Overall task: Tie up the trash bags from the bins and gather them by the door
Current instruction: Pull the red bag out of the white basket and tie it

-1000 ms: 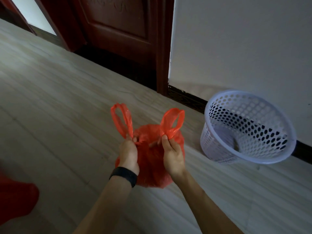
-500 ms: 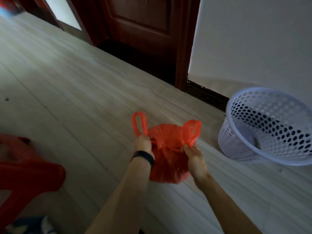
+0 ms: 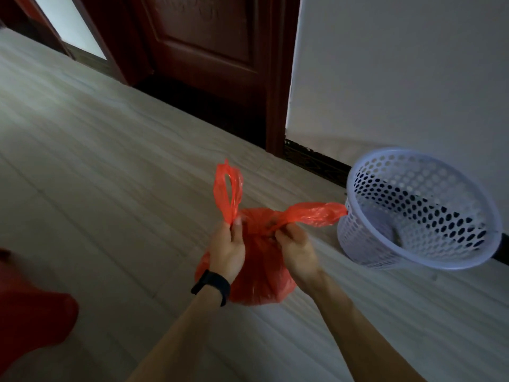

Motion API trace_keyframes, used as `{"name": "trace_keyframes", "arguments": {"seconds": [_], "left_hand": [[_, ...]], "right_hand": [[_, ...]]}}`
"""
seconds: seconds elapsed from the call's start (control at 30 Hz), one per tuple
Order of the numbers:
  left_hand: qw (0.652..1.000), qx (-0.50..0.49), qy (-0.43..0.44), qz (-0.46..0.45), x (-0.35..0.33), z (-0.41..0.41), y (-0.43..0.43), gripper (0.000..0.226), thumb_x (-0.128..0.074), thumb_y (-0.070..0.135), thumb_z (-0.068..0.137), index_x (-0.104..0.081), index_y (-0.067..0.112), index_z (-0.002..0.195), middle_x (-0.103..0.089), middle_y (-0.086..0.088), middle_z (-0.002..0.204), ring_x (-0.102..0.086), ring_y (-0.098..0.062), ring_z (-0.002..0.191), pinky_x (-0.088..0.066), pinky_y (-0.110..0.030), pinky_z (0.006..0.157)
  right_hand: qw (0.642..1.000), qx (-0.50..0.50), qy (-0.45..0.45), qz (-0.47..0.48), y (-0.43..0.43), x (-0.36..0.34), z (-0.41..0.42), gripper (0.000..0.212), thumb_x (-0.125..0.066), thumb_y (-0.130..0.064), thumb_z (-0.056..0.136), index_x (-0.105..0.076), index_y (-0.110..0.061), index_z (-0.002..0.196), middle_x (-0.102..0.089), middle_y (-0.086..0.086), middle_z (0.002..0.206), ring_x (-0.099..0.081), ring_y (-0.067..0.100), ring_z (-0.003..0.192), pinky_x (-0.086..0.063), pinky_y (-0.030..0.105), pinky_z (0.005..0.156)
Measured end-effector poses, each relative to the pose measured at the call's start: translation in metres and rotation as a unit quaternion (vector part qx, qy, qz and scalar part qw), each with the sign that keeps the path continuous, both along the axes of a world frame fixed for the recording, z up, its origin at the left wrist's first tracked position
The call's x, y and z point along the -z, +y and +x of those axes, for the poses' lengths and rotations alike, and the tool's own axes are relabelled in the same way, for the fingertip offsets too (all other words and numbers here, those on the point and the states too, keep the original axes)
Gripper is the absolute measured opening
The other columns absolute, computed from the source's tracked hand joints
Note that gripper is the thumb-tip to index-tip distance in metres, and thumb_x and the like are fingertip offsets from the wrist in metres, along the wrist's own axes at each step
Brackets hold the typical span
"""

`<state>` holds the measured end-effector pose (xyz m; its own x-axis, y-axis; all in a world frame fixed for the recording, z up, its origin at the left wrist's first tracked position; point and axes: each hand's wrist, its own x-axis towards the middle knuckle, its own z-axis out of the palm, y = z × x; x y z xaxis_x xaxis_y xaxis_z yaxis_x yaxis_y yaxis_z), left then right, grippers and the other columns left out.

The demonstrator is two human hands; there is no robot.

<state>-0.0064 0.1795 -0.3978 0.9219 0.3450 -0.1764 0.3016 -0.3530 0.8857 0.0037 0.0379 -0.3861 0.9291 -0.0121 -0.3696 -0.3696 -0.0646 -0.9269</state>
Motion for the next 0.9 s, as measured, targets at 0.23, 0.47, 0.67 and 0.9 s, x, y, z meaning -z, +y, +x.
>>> {"name": "trace_keyframes", "arguments": {"seconds": [0.23, 0.47, 0.67, 0.9], "left_hand": [[0.999, 0.032, -0.036, 0.001, -0.005, 0.004, -0.004, 0.03, -0.039, 0.039, 0.103, -0.066, 0.034, 0.116, -0.068, 0.019, 0.101, -0.06, 0.014, 0.092, -0.042, -0.007, 0.083], [0.959, 0.162, -0.071, 0.22, -0.007, 0.018, -0.004, 0.031, -0.04, 0.035, 0.103, -0.06, 0.017, 0.087, -0.058, 0.003, 0.076, -0.058, -0.022, 0.073, -0.032, -0.027, 0.064], [0.834, 0.316, -0.07, 0.447, -0.022, 0.038, -0.004, 0.02, -0.04, 0.023, 0.098, -0.05, 0.013, 0.112, -0.065, -0.011, 0.101, -0.063, -0.036, 0.095, -0.041, -0.04, 0.063], [0.697, 0.372, -0.16, 0.592, -0.017, 0.039, -0.017, 0.048, -0.032, 0.011, 0.084, -0.06, 0.008, 0.123, -0.065, -0.007, 0.076, -0.066, -0.029, 0.058, -0.049, -0.033, 0.049]], "right_hand": [[0.998, 0.017, -0.046, -0.05, -0.002, 0.003, 0.007, 0.02, -0.061, -0.012, 0.095, -0.069, -0.002, 0.08, -0.066, 0.003, 0.065, -0.056, 0.008, 0.057, -0.047, 0.025, 0.062], [1.0, 0.012, -0.008, -0.025, -0.004, 0.0, 0.021, 0.008, -0.069, -0.017, 0.09, -0.077, -0.016, 0.088, -0.066, -0.002, 0.068, -0.053, 0.007, 0.054, -0.045, 0.029, 0.061], [0.998, -0.044, 0.005, -0.049, -0.007, -0.007, 0.026, 0.02, -0.061, -0.008, 0.088, -0.074, -0.017, 0.076, -0.06, -0.01, 0.058, -0.051, 0.006, 0.058, -0.04, 0.021, 0.057], [0.995, -0.034, 0.094, -0.014, -0.013, -0.005, 0.029, 0.055, -0.054, -0.069, 0.085, -0.075, -0.021, 0.1, -0.074, -0.004, 0.099, -0.066, 0.01, 0.094, -0.047, 0.025, 0.085]]}}
